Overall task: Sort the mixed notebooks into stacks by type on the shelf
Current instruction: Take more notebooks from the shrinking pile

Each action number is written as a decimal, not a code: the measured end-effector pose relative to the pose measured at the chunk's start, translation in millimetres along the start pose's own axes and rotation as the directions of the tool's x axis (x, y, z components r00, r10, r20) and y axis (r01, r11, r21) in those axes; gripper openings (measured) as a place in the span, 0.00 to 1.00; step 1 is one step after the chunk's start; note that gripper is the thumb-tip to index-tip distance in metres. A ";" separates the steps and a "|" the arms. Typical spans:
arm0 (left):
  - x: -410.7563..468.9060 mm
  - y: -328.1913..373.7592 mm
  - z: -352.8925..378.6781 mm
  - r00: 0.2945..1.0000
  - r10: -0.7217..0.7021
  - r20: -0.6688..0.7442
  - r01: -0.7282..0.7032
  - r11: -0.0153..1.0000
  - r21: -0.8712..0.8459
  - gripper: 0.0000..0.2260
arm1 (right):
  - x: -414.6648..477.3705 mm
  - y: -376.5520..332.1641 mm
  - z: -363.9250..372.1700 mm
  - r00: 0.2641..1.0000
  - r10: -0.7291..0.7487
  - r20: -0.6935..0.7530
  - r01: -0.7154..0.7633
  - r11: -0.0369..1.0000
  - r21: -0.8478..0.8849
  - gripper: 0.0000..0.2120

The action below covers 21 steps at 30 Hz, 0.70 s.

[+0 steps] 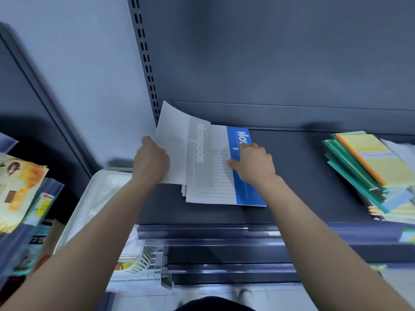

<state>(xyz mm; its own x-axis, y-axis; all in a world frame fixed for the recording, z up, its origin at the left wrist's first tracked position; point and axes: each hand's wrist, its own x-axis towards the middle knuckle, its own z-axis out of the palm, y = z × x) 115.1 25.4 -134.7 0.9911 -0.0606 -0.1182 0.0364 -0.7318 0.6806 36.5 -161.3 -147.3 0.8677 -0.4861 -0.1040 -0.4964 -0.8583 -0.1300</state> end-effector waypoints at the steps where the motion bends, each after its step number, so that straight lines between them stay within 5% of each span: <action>1: -0.5 -3.4 -3.1 1.000 0.001 -0.004 -0.001 1.000 -0.015 0.04 | 1.1 -0.9 3.6 0.999 0.044 0.031 -0.045 0.999 0.018 0.29; 9: -9.7 -9.6 -15.2 1.000 -0.002 -0.021 0.000 0.997 -0.071 0.12 | 9.8 -3.8 7.1 0.939 0.332 0.085 -0.342 0.927 0.156 0.43; 14: -12.5 -2.9 -16.3 0.998 0.031 -0.049 -0.037 0.993 -0.116 0.14 | 8.7 0.0 -2.6 0.954 0.298 -0.034 -0.276 0.915 0.295 0.18; 21: -20.2 26.4 -13.0 0.988 0.151 -0.034 -0.155 0.959 -0.238 0.07 | -8.9 10.0 -45.7 0.928 0.285 -0.240 -0.167 0.895 0.413 0.12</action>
<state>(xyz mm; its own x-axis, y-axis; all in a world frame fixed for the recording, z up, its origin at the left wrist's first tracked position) 97.7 16.1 -105.0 0.9890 -0.1478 0.0107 -0.0884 -0.5305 0.8430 25.0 -173.0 -102.6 0.6703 -0.7348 0.1034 -0.6004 -0.6189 -0.5064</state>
